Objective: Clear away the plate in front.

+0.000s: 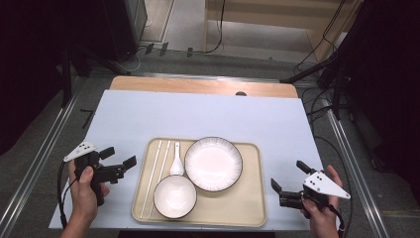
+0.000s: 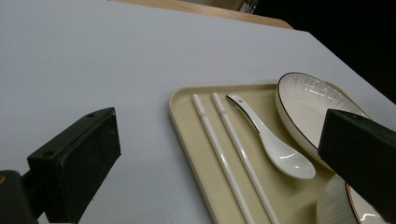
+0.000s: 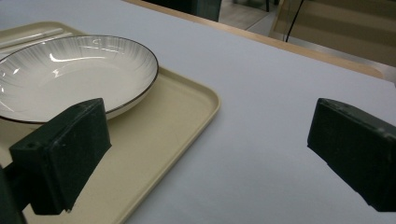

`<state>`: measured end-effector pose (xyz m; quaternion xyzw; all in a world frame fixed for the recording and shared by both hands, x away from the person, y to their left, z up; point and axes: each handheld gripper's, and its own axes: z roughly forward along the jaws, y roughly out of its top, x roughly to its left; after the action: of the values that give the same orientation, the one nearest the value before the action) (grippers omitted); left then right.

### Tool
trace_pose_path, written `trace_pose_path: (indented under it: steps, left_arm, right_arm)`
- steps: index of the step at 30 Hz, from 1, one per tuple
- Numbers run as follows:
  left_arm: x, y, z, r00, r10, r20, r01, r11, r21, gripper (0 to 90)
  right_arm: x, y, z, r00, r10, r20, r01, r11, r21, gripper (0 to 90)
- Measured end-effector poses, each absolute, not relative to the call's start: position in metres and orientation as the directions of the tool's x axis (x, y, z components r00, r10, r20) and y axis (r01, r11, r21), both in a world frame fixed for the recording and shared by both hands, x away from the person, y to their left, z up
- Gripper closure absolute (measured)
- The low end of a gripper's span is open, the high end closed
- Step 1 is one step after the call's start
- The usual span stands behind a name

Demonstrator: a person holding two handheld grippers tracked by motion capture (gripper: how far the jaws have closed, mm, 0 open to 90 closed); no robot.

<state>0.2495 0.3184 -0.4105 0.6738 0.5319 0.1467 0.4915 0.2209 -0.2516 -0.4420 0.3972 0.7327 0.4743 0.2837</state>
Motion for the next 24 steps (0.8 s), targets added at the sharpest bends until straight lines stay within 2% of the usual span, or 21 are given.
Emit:
trace_pose_path:
  steps: [18, 24]
  left_arm:
    - [0.228, 0.345, -0.414, 0.389, 0.872, -0.298, 0.506, 0.068, 0.86, 0.0]
    - [0.228, 0.353, -0.418, 0.367, 0.879, -0.305, 0.523, 0.077, 0.849, 0.0]
  right_arm:
    - [0.222, -0.252, -0.443, -0.525, 0.85, -0.038, 0.316, 0.236, 0.919, 0.0]
    - [0.223, -0.254, -0.444, -0.524, 0.851, -0.037, 0.316, 0.235, 0.919, 0.0]
